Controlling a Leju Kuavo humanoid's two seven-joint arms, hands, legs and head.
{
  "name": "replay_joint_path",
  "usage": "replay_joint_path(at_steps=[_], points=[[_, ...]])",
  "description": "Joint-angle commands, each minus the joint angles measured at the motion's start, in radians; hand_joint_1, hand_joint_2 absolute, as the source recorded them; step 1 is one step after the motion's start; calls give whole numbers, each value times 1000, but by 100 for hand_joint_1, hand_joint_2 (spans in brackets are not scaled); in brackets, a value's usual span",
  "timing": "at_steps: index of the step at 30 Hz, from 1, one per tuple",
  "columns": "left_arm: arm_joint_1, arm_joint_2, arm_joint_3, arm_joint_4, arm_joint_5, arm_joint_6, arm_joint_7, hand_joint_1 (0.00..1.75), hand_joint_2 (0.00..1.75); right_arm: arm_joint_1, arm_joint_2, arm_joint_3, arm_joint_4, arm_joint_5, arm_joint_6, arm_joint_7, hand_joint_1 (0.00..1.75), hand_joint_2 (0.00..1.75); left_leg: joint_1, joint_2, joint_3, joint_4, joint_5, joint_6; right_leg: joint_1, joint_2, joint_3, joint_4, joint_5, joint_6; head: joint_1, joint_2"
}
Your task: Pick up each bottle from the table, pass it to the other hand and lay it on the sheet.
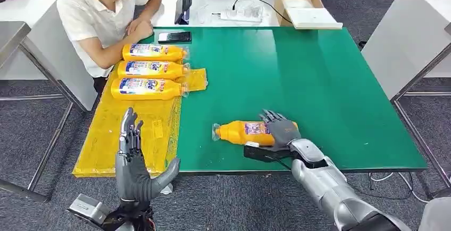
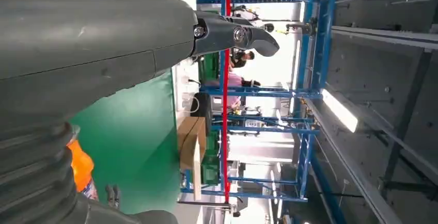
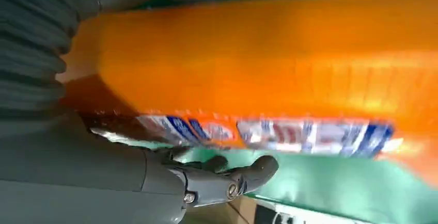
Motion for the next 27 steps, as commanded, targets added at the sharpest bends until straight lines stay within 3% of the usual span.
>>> replay_joint_path(at_steps=[1, 3, 8, 10, 15, 20, 24, 27], points=[[-35, 2, 5, 61, 7, -12, 12, 0, 175, 7, -12, 67, 117, -15, 89, -15, 175, 175, 1, -3, -1, -1, 2, -2, 1, -4, 0, -2, 1, -2, 0, 0], [-35, 2, 5, 61, 7, -12, 12, 0, 175, 7, -12, 67, 117, -15, 89, -15, 175, 175, 1, -2, 3, 0, 0, -1, 1, -3, -6, -2, 0, -1, 0, 0], [-51, 5, -1, 79, 20, -37, 14, 0, 175, -18, -41, 84, 113, -62, 179, -79, 175, 175, 2, -5, 1, -3, 1, -1, 2, -5, -3, -5, 1, -2, 0, 0], [-60, 6, -6, 91, 29, -48, 11, 0, 175, -16, -57, 60, 100, -139, 250, -148, 175, 175, 1, -4, 3, -2, 0, 0, 1, -4, 5, -3, 0, 0, 0, 0], [-70, 13, -21, 93, 44, -45, -3, 0, 175, 20, -81, 60, 38, -299, 292, -231, 175, 175, 1, -5, 2, -2, 0, 0, 2, -5, 6, -4, 0, 0, 0, 0], [-52, -5, 9, 80, 78, 2, -4, 0, 175, 106, -52, 2, -135, -484, 211, -336, 175, 175, 3, -5, 2, -3, 1, -1, 3, -5, 6, -7, 1, -1, 0, 0], [-42, -42, 59, 140, 166, 112, 96, 0, 175, 251, 3, -110, -425, -634, 157, -361, 175, 175, 2, 0, 3, -2, -1, 0, 2, 0, 7, -5, 1, 0, 0, 0], [-44, -41, 56, 176, 222, 148, 99, 0, 175, 295, 25, -158, -567, -669, 100, -359, 175, 175, 2, 0, 2, -2, -2, -1, 2, 0, 5, -4, 0, 0, 0, 0]])
